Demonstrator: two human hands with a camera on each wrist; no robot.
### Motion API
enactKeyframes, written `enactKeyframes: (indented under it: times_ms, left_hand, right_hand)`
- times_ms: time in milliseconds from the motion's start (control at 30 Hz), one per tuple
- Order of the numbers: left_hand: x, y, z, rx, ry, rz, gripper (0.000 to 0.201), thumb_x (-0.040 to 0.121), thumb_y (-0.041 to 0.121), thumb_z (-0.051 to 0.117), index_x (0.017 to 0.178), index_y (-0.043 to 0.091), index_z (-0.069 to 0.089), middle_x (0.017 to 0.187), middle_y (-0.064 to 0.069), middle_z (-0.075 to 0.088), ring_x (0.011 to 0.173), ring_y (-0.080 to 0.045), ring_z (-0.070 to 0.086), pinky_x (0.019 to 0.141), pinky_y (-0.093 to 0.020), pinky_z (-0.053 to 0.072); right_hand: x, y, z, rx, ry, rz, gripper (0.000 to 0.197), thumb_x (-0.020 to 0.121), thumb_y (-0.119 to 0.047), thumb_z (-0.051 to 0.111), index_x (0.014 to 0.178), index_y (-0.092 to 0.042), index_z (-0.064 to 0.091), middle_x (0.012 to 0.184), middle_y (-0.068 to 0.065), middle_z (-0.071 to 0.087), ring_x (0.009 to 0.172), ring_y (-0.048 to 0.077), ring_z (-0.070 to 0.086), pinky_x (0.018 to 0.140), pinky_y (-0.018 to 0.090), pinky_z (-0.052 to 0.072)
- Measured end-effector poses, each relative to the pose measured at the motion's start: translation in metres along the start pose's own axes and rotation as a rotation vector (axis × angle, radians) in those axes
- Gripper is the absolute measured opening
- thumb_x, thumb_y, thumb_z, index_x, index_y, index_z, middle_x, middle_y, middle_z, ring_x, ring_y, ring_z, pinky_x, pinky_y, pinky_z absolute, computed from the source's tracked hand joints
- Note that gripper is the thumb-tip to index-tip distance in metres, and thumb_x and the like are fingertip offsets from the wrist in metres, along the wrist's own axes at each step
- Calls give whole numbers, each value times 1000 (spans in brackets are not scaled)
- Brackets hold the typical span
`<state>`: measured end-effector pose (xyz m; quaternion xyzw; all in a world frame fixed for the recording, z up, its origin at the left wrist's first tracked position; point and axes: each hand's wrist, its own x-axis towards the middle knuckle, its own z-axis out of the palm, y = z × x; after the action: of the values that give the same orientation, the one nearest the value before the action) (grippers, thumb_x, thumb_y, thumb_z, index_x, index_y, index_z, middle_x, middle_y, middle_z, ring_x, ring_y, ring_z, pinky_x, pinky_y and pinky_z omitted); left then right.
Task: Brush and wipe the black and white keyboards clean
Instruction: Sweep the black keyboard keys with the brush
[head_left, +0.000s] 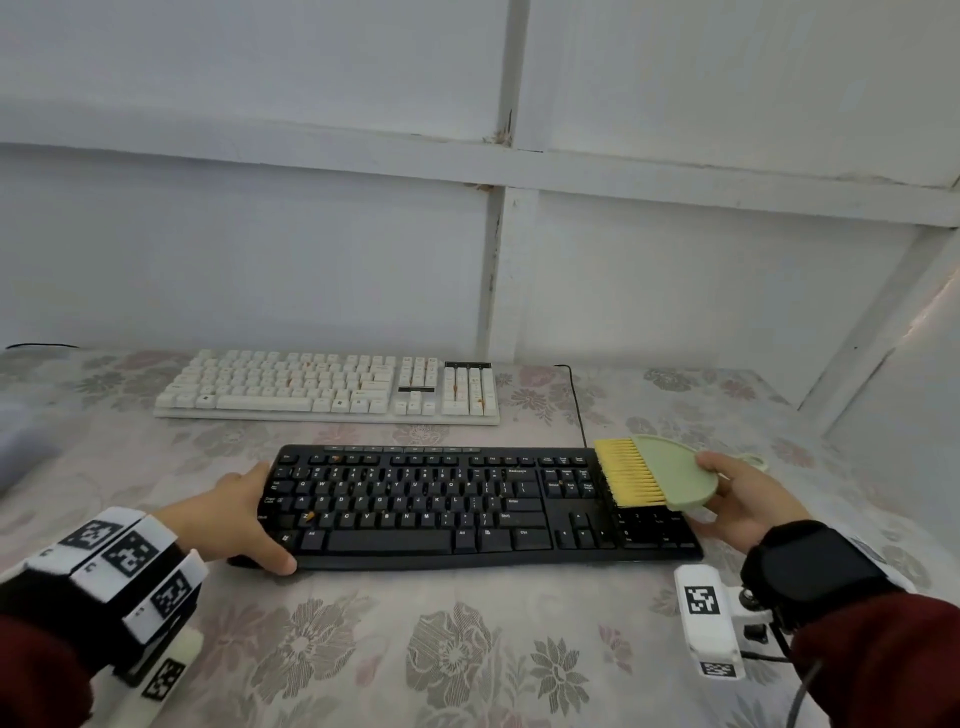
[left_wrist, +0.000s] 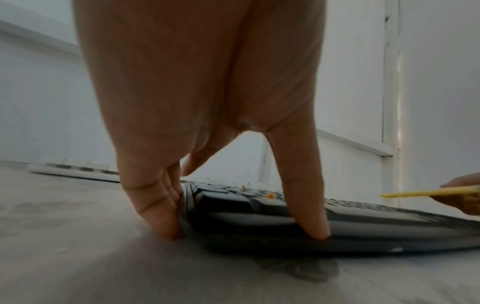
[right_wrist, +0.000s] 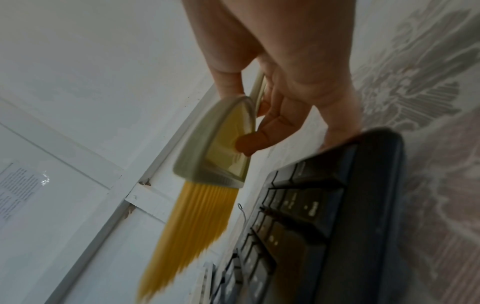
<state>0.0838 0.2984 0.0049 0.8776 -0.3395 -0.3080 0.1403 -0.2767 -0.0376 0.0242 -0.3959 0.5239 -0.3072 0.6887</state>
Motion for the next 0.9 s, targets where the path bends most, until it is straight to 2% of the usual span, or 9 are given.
enactKeyframes:
  times_ms: [133,267,433,533,600,667,800,833,900]
  left_hand:
    - [8,-5,-5,-47,-56,-23,104,18,43,91,109,29,43,116,-2,55,107,-20,55,96,-41,47]
    - [5,-3,-2,-225,-90,-32,108,14,25,93,111,14,47,109,-8,64,102,-22,62,95,-41,49]
    - [-2,0,4,-326,-30,-21,112,18,21,87,116,11,34,110,-10,56,102,-22,56,88,-36,49]
    - [-7,1,5,-374,18,8,111,27,15,85,124,8,30,110,-6,53,99,-16,54,76,-25,47]
    - [-10,0,5,-406,13,33,123,25,20,85,131,10,24,112,-3,53,101,-16,55,81,-27,48]
    - [-13,0,5,-433,6,57,134,24,21,85,139,17,16,113,-2,53,104,-19,55,87,-32,48]
    - [-20,3,8,-523,-25,94,128,46,-10,83,145,24,9,115,-1,53,102,-17,56,73,-27,50]
    - [-21,4,9,-545,-31,106,129,45,-12,81,146,25,9,116,-1,52,101,-16,56,71,-25,49]
    - [-23,2,8,-574,-37,109,139,32,0,84,146,28,9,117,-1,52,105,-18,56,75,-28,50]
  right_hand:
    - [-3,1,1,49,-5,-11,8,94,-12,50,86,-9,52,83,9,57,72,22,53,57,34,40]
    - [-5,1,3,95,0,-15,8,95,-11,49,90,-7,52,86,10,56,70,24,53,34,19,42]
    - [-4,1,3,77,-12,-27,6,94,-13,50,90,-10,52,87,8,56,76,23,54,46,32,45]
    - [-5,0,2,111,-40,-38,10,94,-13,50,103,-8,51,88,9,56,77,25,54,34,25,45]
    - [-6,-1,2,114,-50,-47,6,94,-14,50,97,-9,53,89,8,56,79,25,55,38,29,47]
    - [-8,0,1,120,-57,-46,5,93,-15,51,94,-11,53,89,7,57,80,25,56,52,37,46]
    - [-8,0,-5,148,-57,-30,4,93,-14,51,90,-11,53,86,7,57,80,22,58,64,43,46]
    - [-9,-2,-7,160,-55,-26,4,92,-13,52,89,-12,53,86,7,57,80,21,58,66,45,46]
    - [-10,-7,-11,181,-50,-31,6,92,-13,52,86,-13,52,86,6,58,77,20,62,68,47,48]
